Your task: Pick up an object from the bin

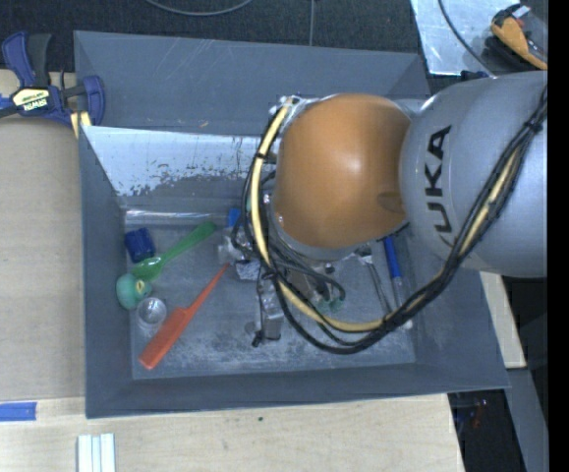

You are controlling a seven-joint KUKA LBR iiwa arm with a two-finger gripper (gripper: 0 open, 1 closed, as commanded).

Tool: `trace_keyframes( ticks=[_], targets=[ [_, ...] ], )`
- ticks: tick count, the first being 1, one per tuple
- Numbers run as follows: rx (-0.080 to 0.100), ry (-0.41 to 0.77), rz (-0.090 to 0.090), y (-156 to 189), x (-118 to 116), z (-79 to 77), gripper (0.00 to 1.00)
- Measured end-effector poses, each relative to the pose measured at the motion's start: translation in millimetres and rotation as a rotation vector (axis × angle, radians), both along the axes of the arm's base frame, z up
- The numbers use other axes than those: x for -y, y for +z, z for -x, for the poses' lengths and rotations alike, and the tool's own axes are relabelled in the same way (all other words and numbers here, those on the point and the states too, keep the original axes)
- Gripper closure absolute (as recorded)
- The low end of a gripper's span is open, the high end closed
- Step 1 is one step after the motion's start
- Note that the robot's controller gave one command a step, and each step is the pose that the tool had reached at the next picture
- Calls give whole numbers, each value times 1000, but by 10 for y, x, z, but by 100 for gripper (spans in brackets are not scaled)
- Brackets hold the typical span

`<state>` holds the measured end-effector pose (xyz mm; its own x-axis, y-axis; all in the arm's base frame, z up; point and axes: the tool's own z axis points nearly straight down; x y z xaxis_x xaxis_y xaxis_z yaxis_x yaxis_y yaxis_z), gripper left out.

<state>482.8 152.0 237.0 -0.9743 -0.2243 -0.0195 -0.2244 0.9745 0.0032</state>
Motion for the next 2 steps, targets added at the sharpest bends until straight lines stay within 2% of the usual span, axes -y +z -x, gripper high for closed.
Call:
trace_keyframes(
  ticks=[1, 2],
  targets=[
    [-4, -131, 5, 638, 324, -120, 0],
    [-2, -5, -1, -121, -226, -18, 0]
  ],
)
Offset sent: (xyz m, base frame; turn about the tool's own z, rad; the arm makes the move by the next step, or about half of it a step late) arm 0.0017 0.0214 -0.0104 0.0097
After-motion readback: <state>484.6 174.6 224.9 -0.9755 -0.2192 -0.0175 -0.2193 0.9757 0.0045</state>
